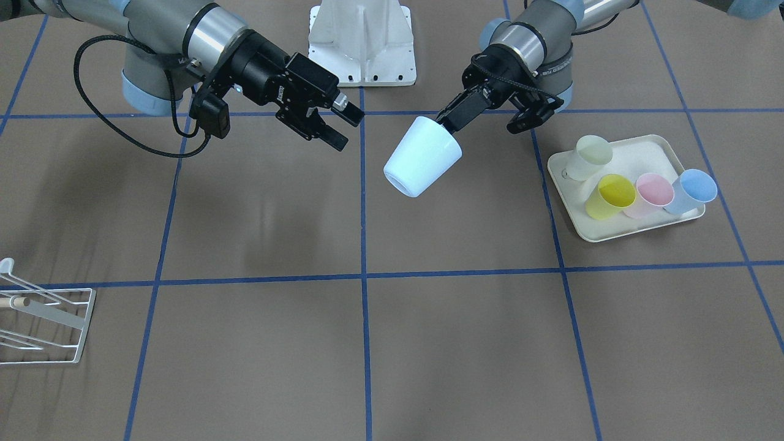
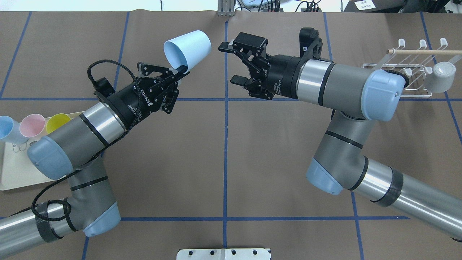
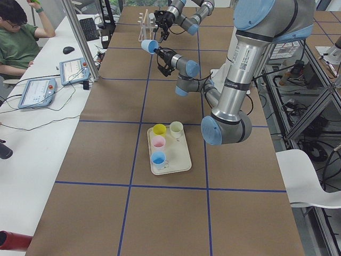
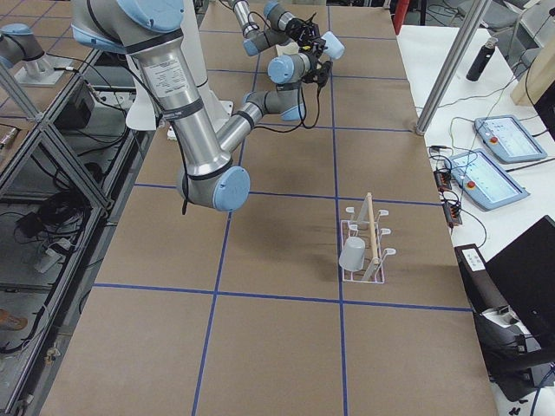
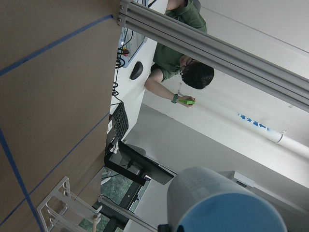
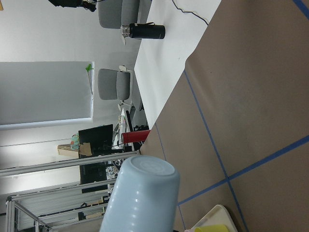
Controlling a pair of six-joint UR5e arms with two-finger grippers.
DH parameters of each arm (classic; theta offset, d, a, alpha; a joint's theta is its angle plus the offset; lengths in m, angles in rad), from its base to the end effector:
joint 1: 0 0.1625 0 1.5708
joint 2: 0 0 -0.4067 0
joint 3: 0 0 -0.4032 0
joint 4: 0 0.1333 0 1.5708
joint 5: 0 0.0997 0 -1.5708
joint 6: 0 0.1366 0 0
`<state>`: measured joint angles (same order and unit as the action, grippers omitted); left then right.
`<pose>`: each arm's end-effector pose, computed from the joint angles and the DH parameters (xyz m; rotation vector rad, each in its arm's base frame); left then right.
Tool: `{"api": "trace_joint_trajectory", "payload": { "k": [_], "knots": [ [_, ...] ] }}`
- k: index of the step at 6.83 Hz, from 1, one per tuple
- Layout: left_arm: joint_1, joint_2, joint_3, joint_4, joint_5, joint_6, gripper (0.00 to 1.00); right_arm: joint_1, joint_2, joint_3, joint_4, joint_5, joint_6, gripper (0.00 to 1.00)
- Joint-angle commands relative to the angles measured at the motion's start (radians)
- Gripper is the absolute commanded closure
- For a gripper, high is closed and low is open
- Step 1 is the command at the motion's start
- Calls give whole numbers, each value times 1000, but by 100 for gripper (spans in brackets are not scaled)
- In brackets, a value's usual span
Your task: Transfer IKEA cup to right arm and place on rack
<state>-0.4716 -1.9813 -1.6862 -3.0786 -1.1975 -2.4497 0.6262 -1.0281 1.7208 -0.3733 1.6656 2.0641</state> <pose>0.4338 -0.4268 0.1870 -0.1944 2.2195 -1.1818 -0.4303 -0.4598 0.1159 0.0626 -1.9445 0.6678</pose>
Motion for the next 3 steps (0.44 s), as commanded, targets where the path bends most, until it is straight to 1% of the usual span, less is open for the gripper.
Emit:
{"api": "trace_joint_trajectory", "payload": {
  "k": [1,3],
  "knots": [
    [47,-11,7,-2,36,0,100,0,31,-44,-1,-12,19,0],
    [83,-27,8,-2,73,1,100,-2,46,-79,-1,-17,19,0]
  ]
}}
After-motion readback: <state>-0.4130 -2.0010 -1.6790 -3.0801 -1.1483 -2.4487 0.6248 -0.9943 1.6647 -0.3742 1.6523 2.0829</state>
